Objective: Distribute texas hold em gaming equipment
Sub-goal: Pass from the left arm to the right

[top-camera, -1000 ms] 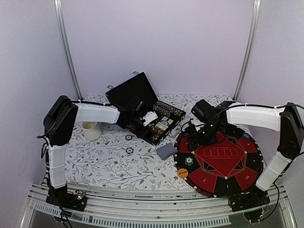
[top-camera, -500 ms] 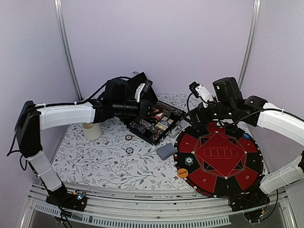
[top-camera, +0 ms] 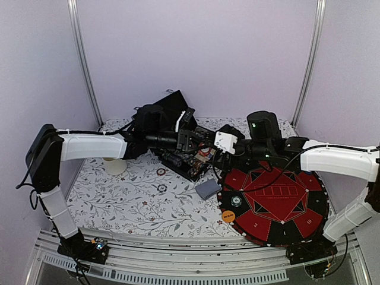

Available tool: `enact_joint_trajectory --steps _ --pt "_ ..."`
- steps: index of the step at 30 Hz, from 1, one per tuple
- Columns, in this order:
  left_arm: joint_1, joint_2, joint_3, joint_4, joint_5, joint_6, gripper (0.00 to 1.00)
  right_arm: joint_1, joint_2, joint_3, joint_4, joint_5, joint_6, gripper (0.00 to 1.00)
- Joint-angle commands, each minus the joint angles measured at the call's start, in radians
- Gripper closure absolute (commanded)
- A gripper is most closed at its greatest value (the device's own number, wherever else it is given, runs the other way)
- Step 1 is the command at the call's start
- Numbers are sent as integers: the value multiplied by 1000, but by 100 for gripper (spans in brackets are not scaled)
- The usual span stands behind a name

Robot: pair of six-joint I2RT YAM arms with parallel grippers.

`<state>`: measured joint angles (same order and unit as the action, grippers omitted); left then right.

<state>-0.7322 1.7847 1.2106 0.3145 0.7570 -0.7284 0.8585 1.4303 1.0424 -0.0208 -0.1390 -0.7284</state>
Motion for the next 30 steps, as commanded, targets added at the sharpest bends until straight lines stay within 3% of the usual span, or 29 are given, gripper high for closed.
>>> enact_joint_trajectory --steps 1,5,7,12,17,22,25,30 --pt "-11 -7 -2 59 23 -33 100 19 57 30 93 -36 -135 16" --pt "-12 -4 2 78 30 -42 100 20 109 75 73 -13 -118 31" --pt "-10 -2 4 77 34 -41 100 19 117 80 82 -8 -104 34" --pt "-9 -1 -1 74 41 -39 100 20 118 92 96 2 -69 36" --pt "-6 -2 0 69 38 -31 100 20 139 136 37 -12 -41 31" --pt "-4 -6 -5 69 39 -28 100 20 140 140 25 -3 -28 61" --pt "-4 -9 -6 64 37 -22 100 19 138 146 18 1 -18 66" --pt "2 -7 -11 50 33 -9 100 19 134 153 -11 17 -13 84"
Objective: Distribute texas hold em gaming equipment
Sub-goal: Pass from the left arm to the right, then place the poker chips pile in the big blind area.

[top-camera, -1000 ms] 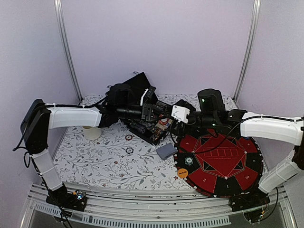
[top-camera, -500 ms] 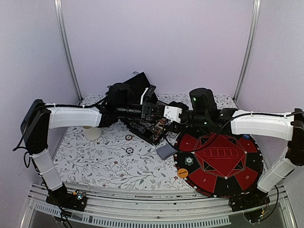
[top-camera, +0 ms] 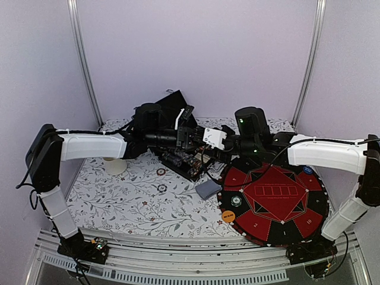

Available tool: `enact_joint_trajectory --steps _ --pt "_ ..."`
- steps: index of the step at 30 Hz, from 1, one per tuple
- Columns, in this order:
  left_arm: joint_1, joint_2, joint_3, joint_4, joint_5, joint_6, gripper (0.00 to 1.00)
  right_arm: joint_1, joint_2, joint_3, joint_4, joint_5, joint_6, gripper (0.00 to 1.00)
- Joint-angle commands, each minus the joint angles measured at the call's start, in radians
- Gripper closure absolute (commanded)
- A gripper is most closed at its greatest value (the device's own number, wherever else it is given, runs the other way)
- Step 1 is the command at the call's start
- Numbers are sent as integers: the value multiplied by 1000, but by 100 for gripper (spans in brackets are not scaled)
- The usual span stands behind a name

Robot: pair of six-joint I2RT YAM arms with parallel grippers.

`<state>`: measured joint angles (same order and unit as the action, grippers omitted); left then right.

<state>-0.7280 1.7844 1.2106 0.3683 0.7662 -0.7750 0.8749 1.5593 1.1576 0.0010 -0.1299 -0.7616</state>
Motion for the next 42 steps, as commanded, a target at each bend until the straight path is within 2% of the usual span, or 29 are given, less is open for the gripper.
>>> enact_joint_trajectory --steps 1,4,8,13,23,27,42 --pt "0 -8 -10 -5 26 38 94 2 4 39 -41 11 21 88" --pt "5 -15 -11 -3 17 45 67 1 2 41 -70 6 43 96" --pt "23 -39 -26 0 -13 65 39 -1 -14 24 -100 1 81 98" --pt "49 -65 -51 8 -21 80 17 -20 -57 -37 -150 -38 134 98" --pt "128 -160 -131 -108 -126 194 15 -95 -163 -305 -299 -159 229 98" --pt "143 -187 -139 -165 -169 246 15 -98 -143 -394 -292 -179 197 98" --pt "146 -193 -132 -228 -199 288 15 -145 -20 -396 -213 -171 127 97"
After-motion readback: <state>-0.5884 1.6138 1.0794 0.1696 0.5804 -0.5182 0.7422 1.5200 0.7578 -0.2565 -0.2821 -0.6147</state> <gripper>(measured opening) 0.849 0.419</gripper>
